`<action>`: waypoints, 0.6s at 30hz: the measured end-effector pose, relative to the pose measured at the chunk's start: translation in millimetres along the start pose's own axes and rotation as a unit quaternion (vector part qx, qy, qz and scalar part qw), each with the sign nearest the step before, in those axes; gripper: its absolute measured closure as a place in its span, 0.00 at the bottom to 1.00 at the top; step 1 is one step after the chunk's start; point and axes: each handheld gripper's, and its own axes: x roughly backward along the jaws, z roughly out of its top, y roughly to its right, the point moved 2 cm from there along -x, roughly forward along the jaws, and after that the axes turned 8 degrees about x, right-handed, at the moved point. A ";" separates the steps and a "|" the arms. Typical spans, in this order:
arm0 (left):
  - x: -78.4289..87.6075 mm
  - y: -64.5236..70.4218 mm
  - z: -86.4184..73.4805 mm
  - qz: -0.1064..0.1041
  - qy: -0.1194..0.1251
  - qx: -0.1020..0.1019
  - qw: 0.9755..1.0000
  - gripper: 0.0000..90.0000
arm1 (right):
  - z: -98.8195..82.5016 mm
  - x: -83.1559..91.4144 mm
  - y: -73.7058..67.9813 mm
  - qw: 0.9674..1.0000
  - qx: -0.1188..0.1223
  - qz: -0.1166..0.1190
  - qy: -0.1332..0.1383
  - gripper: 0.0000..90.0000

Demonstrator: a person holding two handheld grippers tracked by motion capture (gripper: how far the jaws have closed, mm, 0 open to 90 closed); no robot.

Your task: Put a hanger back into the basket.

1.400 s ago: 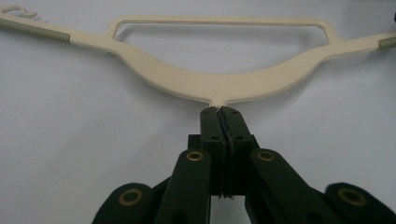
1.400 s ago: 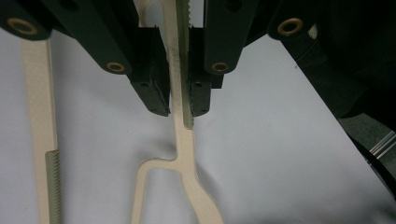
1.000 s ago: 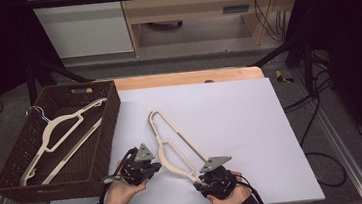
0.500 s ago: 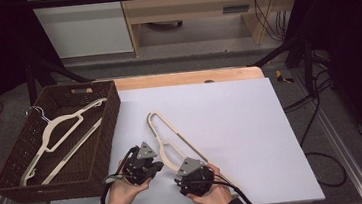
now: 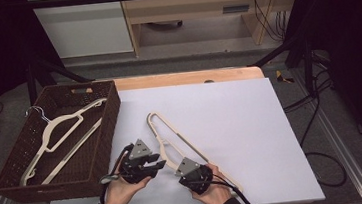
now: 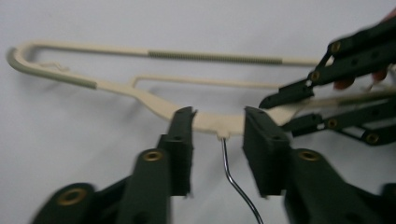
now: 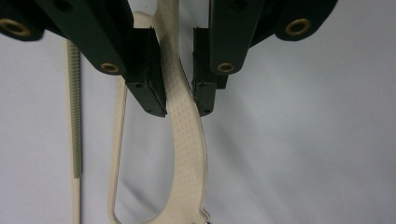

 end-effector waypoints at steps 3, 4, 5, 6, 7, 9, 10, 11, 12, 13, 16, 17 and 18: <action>15.1 -1.3 6.2 -0.004 0.040 0.010 0.999 0.52 | 0.4 3.9 2.3 1.000 0.003 -0.004 0.004 0.86; 21.0 -1.9 8.5 -0.002 0.052 0.012 0.999 0.48 | 0.6 6.0 3.7 1.000 0.003 -0.008 0.006 0.86; 27.4 -3.0 10.7 0.001 0.064 0.012 0.998 0.45 | 0.8 8.2 5.8 1.000 0.006 -0.010 0.010 0.87; 34.4 -4.1 12.8 0.006 0.076 0.013 0.997 0.42 | 0.9 11.1 8.0 1.000 0.006 -0.013 0.013 0.88; 41.5 -5.5 14.7 0.008 0.089 0.015 0.996 0.37 | 0.7 16.9 12.9 1.000 0.005 -0.016 0.021 0.89; 55.6 -8.8 18.2 0.010 0.118 0.025 0.993 0.30 | 0.0 22.9 19.1 0.999 0.004 -0.018 0.034 0.91; 62.2 -10.9 19.4 0.013 0.131 0.029 0.991 0.30 | 0.0 22.9 19.1 0.999 0.004 -0.018 0.034 0.91; 68.2 -13.2 20.2 0.017 0.141 0.031 0.989 0.29 | -0.1 26.1 21.9 0.999 -0.003 -0.023 0.036 0.92; 73.1 -15.8 20.5 0.020 0.149 0.033 0.988 0.28 | -0.7 29.2 25.8 0.999 -0.002 -0.026 0.039 0.92; 77.1 -18.6 20.3 0.023 0.155 0.034 0.987 0.24 | -2.7 35.2 33.3 0.998 -0.011 -0.032 0.045 0.93; 83.0 -27.7 17.3 0.029 0.163 0.039 0.985 0.23 | -5.3 41.1 40.9 0.997 -0.026 -0.041 0.052 0.94; 83.0 -30.2 16.0 0.031 0.163 0.040 0.985 0.23 | -9.3 46.6 49.4 0.997 -0.037 -0.048 0.055 0.96; 82.6 -32.3 14.7 0.034 0.162 0.041 0.985 0.23 | -9.3 46.6 49.4 0.997 -0.037 -0.048 0.055 0.96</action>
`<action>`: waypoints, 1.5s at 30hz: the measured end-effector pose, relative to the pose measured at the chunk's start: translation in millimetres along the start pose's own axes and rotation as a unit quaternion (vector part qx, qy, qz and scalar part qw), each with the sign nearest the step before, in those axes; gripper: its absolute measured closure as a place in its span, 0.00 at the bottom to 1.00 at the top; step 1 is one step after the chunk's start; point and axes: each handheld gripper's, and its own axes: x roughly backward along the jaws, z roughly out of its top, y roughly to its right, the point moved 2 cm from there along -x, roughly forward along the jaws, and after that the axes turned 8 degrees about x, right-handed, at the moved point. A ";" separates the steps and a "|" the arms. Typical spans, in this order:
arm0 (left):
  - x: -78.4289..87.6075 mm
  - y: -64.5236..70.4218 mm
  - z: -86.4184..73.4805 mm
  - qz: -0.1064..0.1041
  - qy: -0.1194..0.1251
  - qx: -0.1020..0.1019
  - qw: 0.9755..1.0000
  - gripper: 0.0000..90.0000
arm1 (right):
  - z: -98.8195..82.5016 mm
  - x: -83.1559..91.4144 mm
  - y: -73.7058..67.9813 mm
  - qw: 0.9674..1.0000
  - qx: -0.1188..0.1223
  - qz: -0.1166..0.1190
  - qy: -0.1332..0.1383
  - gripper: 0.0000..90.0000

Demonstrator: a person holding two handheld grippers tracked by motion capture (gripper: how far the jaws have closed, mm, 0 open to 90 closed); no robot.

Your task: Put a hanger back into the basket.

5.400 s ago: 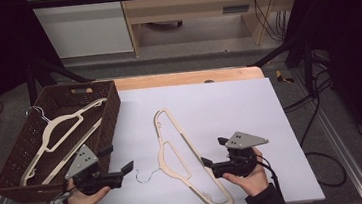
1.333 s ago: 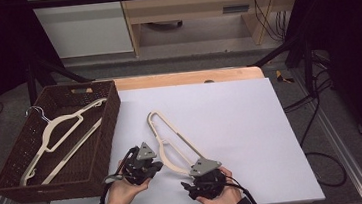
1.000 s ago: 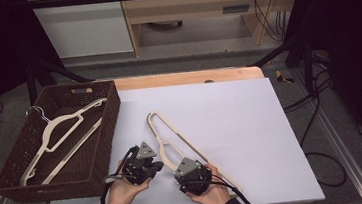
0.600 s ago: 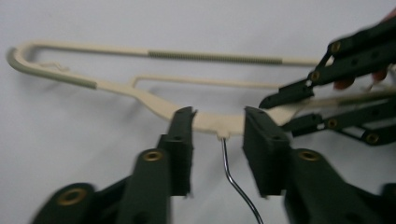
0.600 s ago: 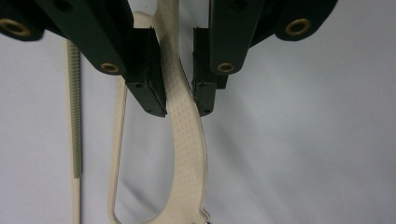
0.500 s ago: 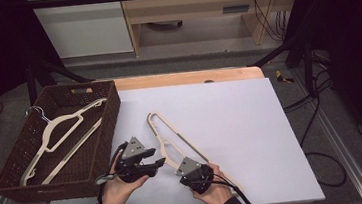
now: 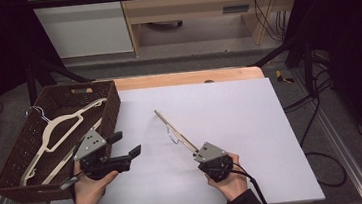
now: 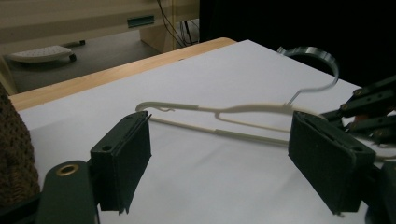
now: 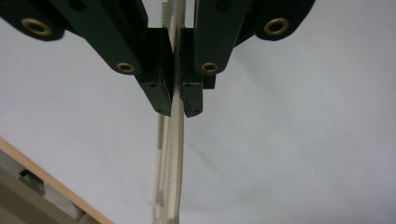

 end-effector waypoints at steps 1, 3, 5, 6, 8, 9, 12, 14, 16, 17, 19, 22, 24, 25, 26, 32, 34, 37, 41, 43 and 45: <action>-0.6 -1.6 -1.3 0.002 -0.002 -0.001 1.000 0.22 | -3.2 4.7 8.5 1.000 -0.011 -0.008 0.005 0.97; -2.8 -3.2 -4.5 0.004 -0.007 -0.003 1.000 0.22 | -4.7 7.4 12.7 1.000 -0.015 -0.013 0.007 0.97; -5.9 -2.8 -7.9 0.001 -0.015 -0.007 1.000 0.22 | -7.0 12.2 19.4 1.000 -0.024 -0.006 0.013 0.97; -7.6 -2.1 -9.2 -0.001 -0.020 -0.012 1.000 0.21 | -7.7 14.6 21.5 0.999 -0.028 -0.004 0.017 0.97; -11.0 0.1 -11.1 -0.003 -0.025 -0.018 1.000 0.21 | -7.7 19.4 24.5 0.999 -0.033 0.005 0.025 0.97; -12.0 1.1 -11.5 -0.007 -0.030 -0.024 0.999 0.21 | -7.1 21.7 25.4 0.999 -0.032 0.011 0.029 0.97; -14.3 5.8 -12.2 -0.013 -0.037 -0.039 0.998 0.21 | -3.6 29.2 26.3 0.998 -0.029 0.035 0.044 0.97; -15.5 8.6 -12.3 -0.018 -0.039 -0.049 0.998 0.20 | 0.1 33.4 25.3 0.996 -0.031 0.058 0.055 0.97; -16.1 11.2 -12.4 -0.024 -0.043 -0.058 0.997 0.19 | 3.9 36.9 23.1 0.994 -0.030 0.085 0.067 0.97; -16.5 12.6 -12.4 -0.026 -0.045 -0.061 0.997 0.19 | 5.9 38.3 20.9 0.992 -0.031 0.099 0.070 0.97; -18.2 15.4 -13.2 -0.030 -0.051 -0.069 0.996 0.19 | 10.0 39.1 15.7 0.989 -0.023 0.128 0.076 0.97; -22.7 20.8 -15.7 -0.034 -0.065 -0.088 0.993 0.19 | 15.9 37.3 5.9 0.983 -0.012 0.164 0.079 0.97; -26.2 25.1 -18.1 -0.045 -0.080 -0.102 0.991 0.21 | 19.0 35.7 -0.3 0.979 -0.007 0.187 0.078 0.97; -28.0 27.6 -19.6 -0.050 -0.088 -0.111 0.989 0.23 | 20.2 35.2 -2.9 0.978 -0.004 0.195 0.078 0.97; -29.6 30.0 -20.9 -0.050 -0.095 -0.119 0.987 0.25 | 21.3 34.5 -5.0 0.976 -0.002 0.203 0.080 0.97; -36.6 40.7 -28.4 -0.075 -0.130 -0.155 0.976 0.45 | 25.2 34.5 -12.9 0.971 0.006 0.225 0.077 0.97; -36.9 42.8 -28.8 -0.076 -0.132 -0.158 0.976 0.54 | 25.6 34.7 -13.7 0.969 0.010 0.235 0.078 0.97; -35.0 43.9 -27.9 -0.085 -0.134 -0.155 0.975 0.70 | 25.5 34.1 -13.4 0.970 0.004 0.232 0.075 0.97; -33.7 46.0 -28.7 -0.083 -0.150 -0.162 0.972 0.76 | 22.5 32.9 -8.6 0.971 -0.007 0.226 0.076 0.95; -34.4 48.0 -29.6 -0.087 -0.155 -0.158 0.971 0.80 | 21.1 33.0 -5.7 0.973 -0.013 0.215 0.077 0.93; -35.1 50.4 -30.6 -0.090 -0.163 -0.156 0.970 0.83 | 19.7 33.2 -3.4 0.976 -0.018 0.205 0.073 0.91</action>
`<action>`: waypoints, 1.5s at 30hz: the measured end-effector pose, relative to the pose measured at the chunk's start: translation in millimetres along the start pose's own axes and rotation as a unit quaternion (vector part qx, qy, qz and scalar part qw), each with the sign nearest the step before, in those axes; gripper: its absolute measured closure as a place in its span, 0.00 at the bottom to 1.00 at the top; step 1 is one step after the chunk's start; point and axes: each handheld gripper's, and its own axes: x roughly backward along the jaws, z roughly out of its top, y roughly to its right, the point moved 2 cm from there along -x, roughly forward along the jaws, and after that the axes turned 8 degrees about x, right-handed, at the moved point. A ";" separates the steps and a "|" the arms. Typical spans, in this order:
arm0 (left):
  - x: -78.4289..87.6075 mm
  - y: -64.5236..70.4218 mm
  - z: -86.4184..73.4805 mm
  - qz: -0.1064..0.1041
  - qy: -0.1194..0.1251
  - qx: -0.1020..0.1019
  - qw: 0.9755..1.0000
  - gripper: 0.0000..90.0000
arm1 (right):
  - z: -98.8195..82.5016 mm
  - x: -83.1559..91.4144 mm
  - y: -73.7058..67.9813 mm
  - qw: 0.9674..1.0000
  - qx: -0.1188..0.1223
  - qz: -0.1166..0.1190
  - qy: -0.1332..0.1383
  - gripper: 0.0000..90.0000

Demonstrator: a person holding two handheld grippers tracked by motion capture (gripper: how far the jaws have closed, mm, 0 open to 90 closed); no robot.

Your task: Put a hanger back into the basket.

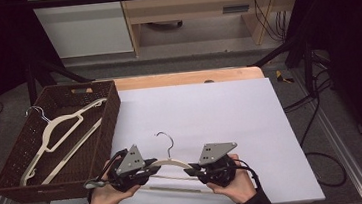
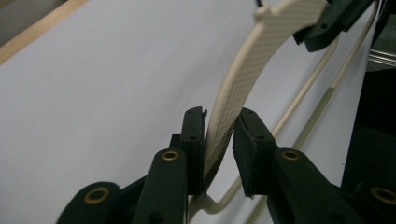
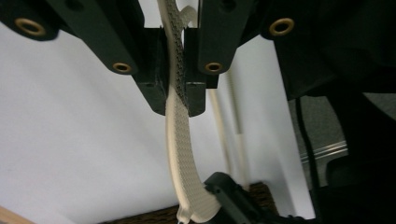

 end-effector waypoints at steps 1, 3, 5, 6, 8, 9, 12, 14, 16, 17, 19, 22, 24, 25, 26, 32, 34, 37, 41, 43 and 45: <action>-0.4 1.0 0.2 -0.001 -0.002 0.005 1.000 0.85 | -0.5 0.1 0.9 1.000 0.000 -0.010 0.000 0.90; -0.1 1.6 0.6 -0.008 0.000 0.016 1.000 0.86 | -1.3 0.4 2.9 1.000 0.000 -0.031 0.002 0.87; 0.6 2.4 0.6 -0.012 -0.001 0.020 1.000 0.87 | -1.5 1.4 4.7 0.999 -0.007 -0.046 0.013 0.82; 0.6 3.5 0.6 -0.019 0.000 0.020 1.000 0.88 | -1.8 2.2 5.8 0.998 -0.007 -0.055 0.017 0.80; 0.2 6.9 1.5 -0.028 0.000 0.023 0.999 0.89 | -2.6 3.4 8.2 0.998 -0.008 -0.063 0.024 0.77; -0.1 8.7 2.1 -0.032 0.001 0.022 0.999 0.90 | -3.3 3.7 8.9 0.997 -0.009 -0.067 0.023 0.76; 1.3 14.2 4.4 -0.048 0.012 0.025 0.998 0.93 | -5.2 5.3 11.6 0.996 -0.017 -0.079 0.032 0.68; 3.1 19.2 6.7 -0.060 0.022 0.026 0.998 0.95 | -5.4 7.7 13.6 0.994 -0.013 -0.096 0.041 0.62; 5.6 24.1 9.5 -0.059 0.030 0.021 0.998 0.96 | -6.0 9.7 14.9 0.993 -0.012 -0.106 0.054 0.57; 6.9 25.4 10.5 -0.055 0.033 0.021 0.998 0.96 | -6.3 10.7 15.8 0.992 -0.018 -0.106 0.061 0.54; 9.9 25.5 11.2 -0.053 0.038 0.026 0.998 0.96 | -7.2 13.0 17.8 0.991 -0.027 -0.107 0.076 0.48; 13.5 20.6 11.0 -0.043 0.044 0.040 0.997 0.96 | -7.9 22.1 21.1 0.988 -0.043 -0.108 0.106 0.43; 16.4 16.0 11.0 -0.036 0.050 0.048 0.997 0.96 | -8.6 30.7 24.3 0.984 -0.056 -0.117 0.121 0.37; 18.4 13.7 11.4 -0.033 0.050 0.053 0.997 0.96 | -9.7 35.5 26.4 0.983 -0.060 -0.124 0.124 0.35; 21.0 11.7 12.2 -0.029 0.051 0.056 0.997 0.96 | -10.9 40.0 28.5 0.981 -0.066 -0.131 0.127 0.34; 45.4 -1.7 23.6 -0.010 0.078 0.066 0.995 0.96 | -24.1 62.9 42.4 0.971 -0.102 -0.169 0.132 0.23; 56.7 -6.7 30.0 -0.005 0.086 0.068 0.994 0.96 | -29.3 67.8 46.0 0.969 -0.106 -0.181 0.128 0.20; 75.2 -15.3 40.9 0.005 0.098 0.072 0.993 0.96 | -36.1 72.2 50.8 0.966 -0.116 -0.195 0.125 0.16; 99.3 -32.0 53.6 0.028 0.106 0.072 0.991 0.96 | -42.6 75.3 54.5 0.963 -0.125 -0.207 0.118 0.13; 110.5 -42.8 57.4 0.040 0.108 0.077 0.990 0.96 | -45.4 76.3 55.8 0.963 -0.125 -0.209 0.113 0.13; 120.9 -54.8 59.2 0.048 0.111 0.080 0.989 0.96 | -47.6 76.7 56.9 0.963 -0.128 -0.212 0.110 0.12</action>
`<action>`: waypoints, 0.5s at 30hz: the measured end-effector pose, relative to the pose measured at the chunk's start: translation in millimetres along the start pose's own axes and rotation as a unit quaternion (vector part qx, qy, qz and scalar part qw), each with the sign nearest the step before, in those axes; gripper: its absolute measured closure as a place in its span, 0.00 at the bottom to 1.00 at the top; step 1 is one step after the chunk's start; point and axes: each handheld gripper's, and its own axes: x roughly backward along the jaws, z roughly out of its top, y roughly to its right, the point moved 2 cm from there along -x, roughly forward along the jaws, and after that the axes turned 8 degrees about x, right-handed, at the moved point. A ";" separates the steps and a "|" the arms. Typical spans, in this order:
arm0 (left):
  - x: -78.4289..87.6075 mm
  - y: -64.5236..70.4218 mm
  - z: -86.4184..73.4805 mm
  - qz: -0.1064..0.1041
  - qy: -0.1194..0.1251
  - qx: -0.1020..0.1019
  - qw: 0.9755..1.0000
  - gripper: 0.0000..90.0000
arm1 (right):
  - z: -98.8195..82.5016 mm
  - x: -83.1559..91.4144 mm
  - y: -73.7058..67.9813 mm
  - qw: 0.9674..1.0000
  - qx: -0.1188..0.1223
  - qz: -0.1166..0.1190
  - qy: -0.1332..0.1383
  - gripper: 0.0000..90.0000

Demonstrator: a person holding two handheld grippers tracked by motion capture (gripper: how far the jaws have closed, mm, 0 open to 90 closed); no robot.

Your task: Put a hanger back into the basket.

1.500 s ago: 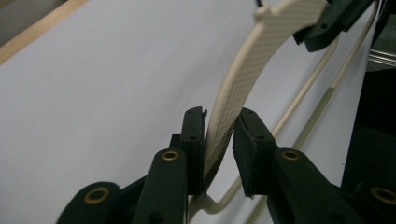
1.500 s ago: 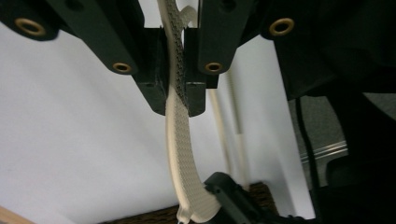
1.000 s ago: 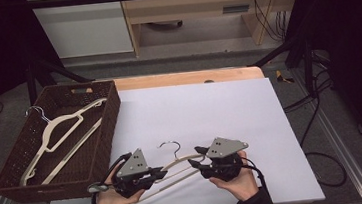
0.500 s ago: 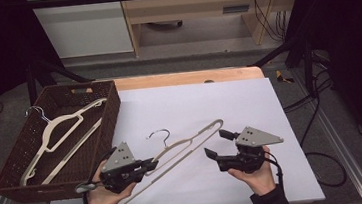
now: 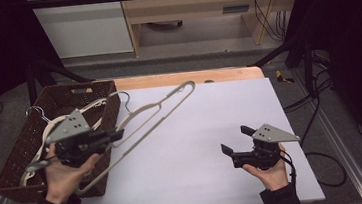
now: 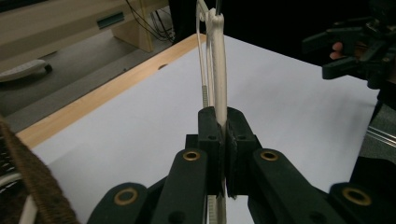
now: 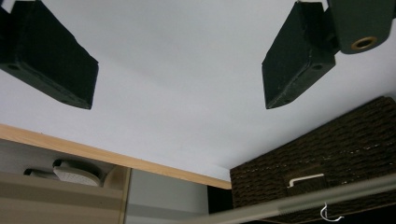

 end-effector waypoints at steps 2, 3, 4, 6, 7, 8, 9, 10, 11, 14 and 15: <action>7.6 -13.1 4.1 0.005 0.005 0.006 1.000 0.96 | -1.6 0.4 1.8 1.000 0.000 -0.005 -0.002 0.11; 11.3 -20.2 5.5 0.008 0.006 0.008 1.000 0.96 | -2.3 0.7 2.4 1.000 0.001 -0.007 -0.005 0.10; 14.8 -27.3 6.4 0.009 0.007 0.011 1.000 0.96 | -3.0 0.6 3.0 1.000 0.004 -0.011 -0.007 0.09; 20.8 -40.9 6.7 0.016 0.007 0.015 1.000 0.96 | -4.1 1.1 3.6 1.000 0.008 -0.014 -0.008 0.09; 23.2 -47.3 6.3 0.021 0.007 0.016 1.000 0.96 | -5.1 2.8 4.3 1.000 0.007 -0.015 -0.008 0.08; 25.7 -54.2 5.6 0.027 0.005 0.016 0.999 0.96 | -5.5 3.3 5.0 1.000 0.006 -0.017 -0.006 0.08; 28.0 -61.2 4.6 0.034 0.003 0.018 0.999 0.96 | -5.5 3.3 5.0 1.000 0.006 -0.017 -0.006 0.08; 30.1 -68.1 3.4 0.039 0.002 0.020 0.999 0.96 | -6.0 4.3 5.9 1.000 0.005 -0.018 -0.006 0.08; 32.3 -75.3 1.8 0.045 0.001 0.024 0.999 0.96 | -6.8 6.6 8.1 1.000 0.003 -0.022 -0.006 0.07; 38.2 -96.7 -5.1 0.052 0.003 0.033 0.998 0.96 | -7.5 8.9 10.1 1.000 0.002 -0.024 -0.003 0.07; 41.4 -109.5 -10.5 0.057 0.001 0.045 0.997 0.96 | -7.8 10.9 11.7 1.000 0.002 -0.025 0.000 0.07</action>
